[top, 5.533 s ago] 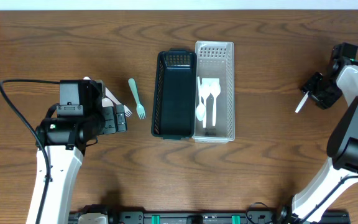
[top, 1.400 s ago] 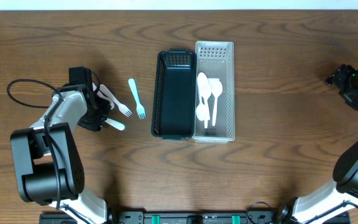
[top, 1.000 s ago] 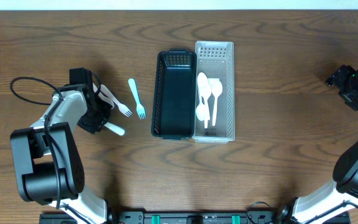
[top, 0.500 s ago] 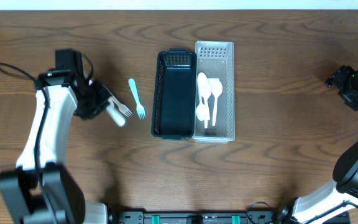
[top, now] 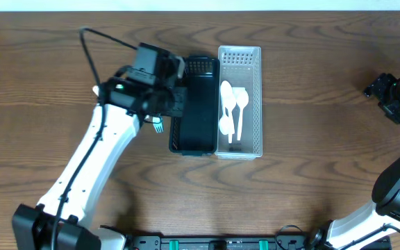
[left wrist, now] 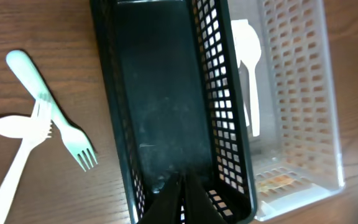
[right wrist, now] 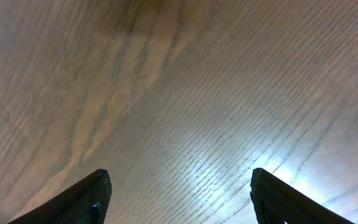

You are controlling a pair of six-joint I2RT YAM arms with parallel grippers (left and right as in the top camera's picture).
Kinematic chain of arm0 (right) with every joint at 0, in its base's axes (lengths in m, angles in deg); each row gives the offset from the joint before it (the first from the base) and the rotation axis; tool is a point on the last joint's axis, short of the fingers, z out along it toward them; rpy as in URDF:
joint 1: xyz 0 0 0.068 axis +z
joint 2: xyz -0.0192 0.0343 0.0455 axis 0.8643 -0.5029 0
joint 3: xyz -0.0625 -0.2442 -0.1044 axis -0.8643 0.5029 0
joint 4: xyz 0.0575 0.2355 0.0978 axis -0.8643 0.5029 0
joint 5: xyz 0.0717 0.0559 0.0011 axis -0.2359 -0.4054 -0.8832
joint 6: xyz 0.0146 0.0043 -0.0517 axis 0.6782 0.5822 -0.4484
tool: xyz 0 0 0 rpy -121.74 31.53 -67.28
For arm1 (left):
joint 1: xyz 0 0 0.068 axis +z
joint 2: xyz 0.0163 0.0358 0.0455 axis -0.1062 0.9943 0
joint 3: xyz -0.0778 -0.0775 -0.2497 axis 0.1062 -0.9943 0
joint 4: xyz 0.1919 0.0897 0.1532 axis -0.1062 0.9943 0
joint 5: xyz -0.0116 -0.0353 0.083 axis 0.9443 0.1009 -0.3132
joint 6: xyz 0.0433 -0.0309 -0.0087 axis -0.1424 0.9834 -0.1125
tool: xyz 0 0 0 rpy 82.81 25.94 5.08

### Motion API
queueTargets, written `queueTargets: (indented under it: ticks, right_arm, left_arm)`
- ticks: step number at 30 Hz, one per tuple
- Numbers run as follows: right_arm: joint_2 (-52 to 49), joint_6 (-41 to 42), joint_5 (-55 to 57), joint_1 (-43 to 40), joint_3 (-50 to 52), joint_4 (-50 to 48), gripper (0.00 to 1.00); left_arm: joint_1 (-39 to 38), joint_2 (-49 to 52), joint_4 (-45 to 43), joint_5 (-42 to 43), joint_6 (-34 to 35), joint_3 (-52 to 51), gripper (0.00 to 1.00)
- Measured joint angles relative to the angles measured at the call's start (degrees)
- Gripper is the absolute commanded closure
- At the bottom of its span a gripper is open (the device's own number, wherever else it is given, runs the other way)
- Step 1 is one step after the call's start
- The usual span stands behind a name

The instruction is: Pack container

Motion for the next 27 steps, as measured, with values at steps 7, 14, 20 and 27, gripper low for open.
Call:
queueTargets:
  ticks: [7, 14, 20, 27]
  right_arm:
    - [0.0, 0.0, 0.0, 0.0, 0.0, 0.3, 0.24]
    - [0.0, 0.0, 0.0, 0.0, 0.0, 0.5, 0.23]
    - [0.0, 0.0, 0.0, 0.0, 0.0, 0.5, 0.23]
    - [0.0, 0.0, 0.0, 0.0, 0.0, 0.5, 0.23]
  left_arm:
    - [0.4, -0.3, 0.7, -9.1, -0.1, 0.0, 0.94]
    - [9.2, 1.0, 1.5, -18.6, -6.4, 0.0, 0.87]
    - [15.0, 10.6, 1.3, -19.3, -19.6, -0.1, 0.67]
    - [15.0, 17.5, 0.2, -18.5, -29.7, -1.0, 0.57]
